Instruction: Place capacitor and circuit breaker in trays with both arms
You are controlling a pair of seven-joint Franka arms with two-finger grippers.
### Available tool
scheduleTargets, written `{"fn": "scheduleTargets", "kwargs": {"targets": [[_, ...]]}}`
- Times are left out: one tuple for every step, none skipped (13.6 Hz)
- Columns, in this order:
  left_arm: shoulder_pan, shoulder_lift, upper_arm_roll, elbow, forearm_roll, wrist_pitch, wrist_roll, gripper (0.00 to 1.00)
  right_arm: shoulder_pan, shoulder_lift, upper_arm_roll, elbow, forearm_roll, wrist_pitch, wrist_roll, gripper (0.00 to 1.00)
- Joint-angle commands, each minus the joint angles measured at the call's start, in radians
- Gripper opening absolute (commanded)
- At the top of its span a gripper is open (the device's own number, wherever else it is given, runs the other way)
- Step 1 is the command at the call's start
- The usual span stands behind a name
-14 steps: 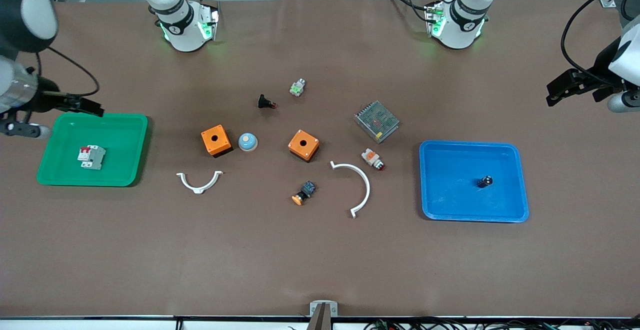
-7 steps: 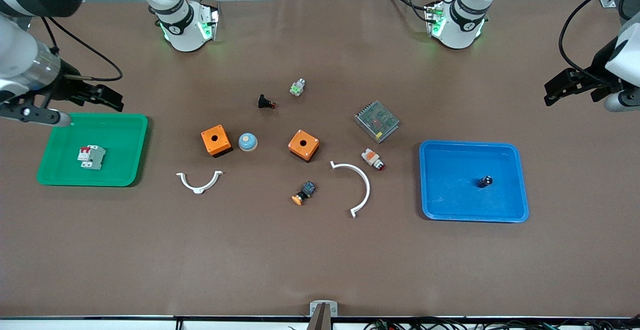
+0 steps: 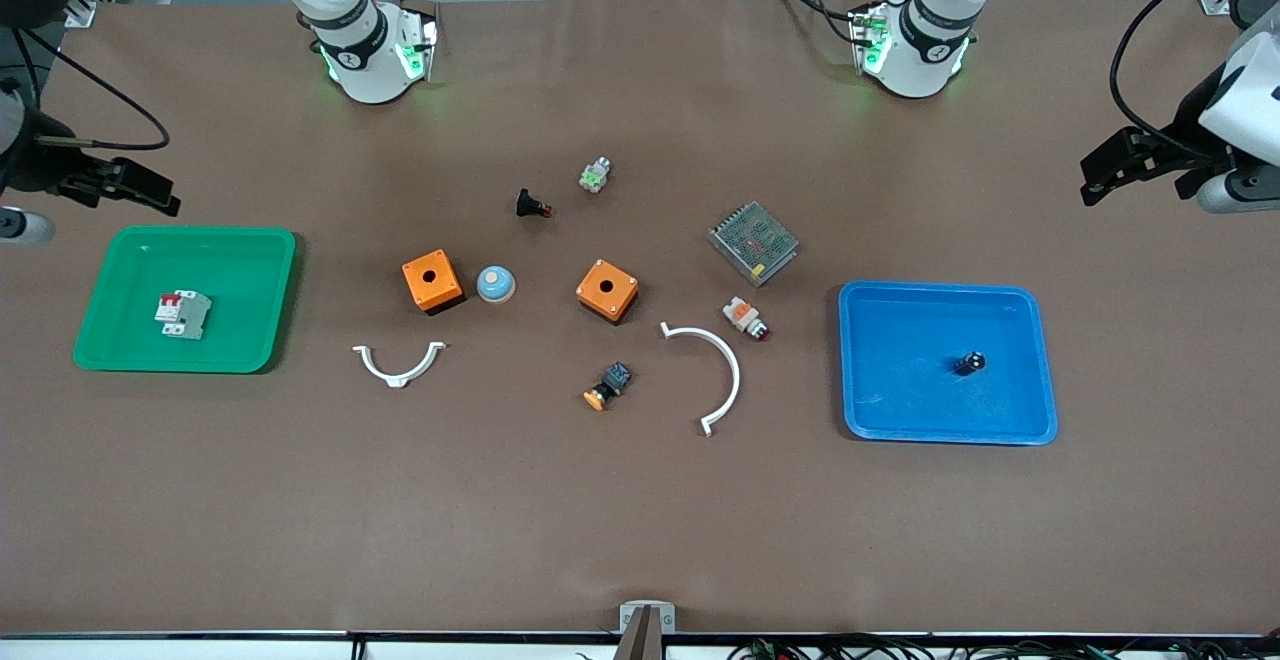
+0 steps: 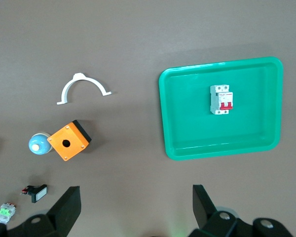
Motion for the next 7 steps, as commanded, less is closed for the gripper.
{"fn": "scheduleTargets", "kwargs": {"targets": [[0.002,-0.019,-0.002,-0.007,-0.022,-0.007,0.01,1.0,-0.008,-0.005,0.01,0.047,-0.004,-0.017,-0.008,1.0],[0.002,-0.018,-0.002,-0.007,-0.03,-0.007,0.016,1.0,-0.007,-0.002,0.011,0.068,-0.004,-0.015,-0.008,1.0],[0.002,-0.019,-0.002,-0.007,-0.03,-0.007,0.022,1.0,-0.004,0.0,0.015,0.102,-0.007,-0.011,-0.008,1.0],[0.002,-0.019,-0.002,-0.006,-0.03,-0.014,0.024,1.0,-0.003,0.009,0.015,0.143,-0.006,-0.012,-0.007,1.0],[0.002,-0.019,-0.002,-0.001,-0.03,-0.025,0.024,1.0,-0.002,0.021,0.015,0.168,-0.006,-0.014,-0.008,1.0],[0.0,-0.018,-0.002,0.0,-0.03,-0.033,0.025,1.0,-0.002,0.024,0.015,0.182,-0.006,-0.011,-0.008,1.0],[0.0,-0.018,-0.004,0.003,-0.028,-0.034,0.025,1.0,-0.002,0.024,0.015,0.188,-0.006,-0.011,-0.007,1.0]]}}
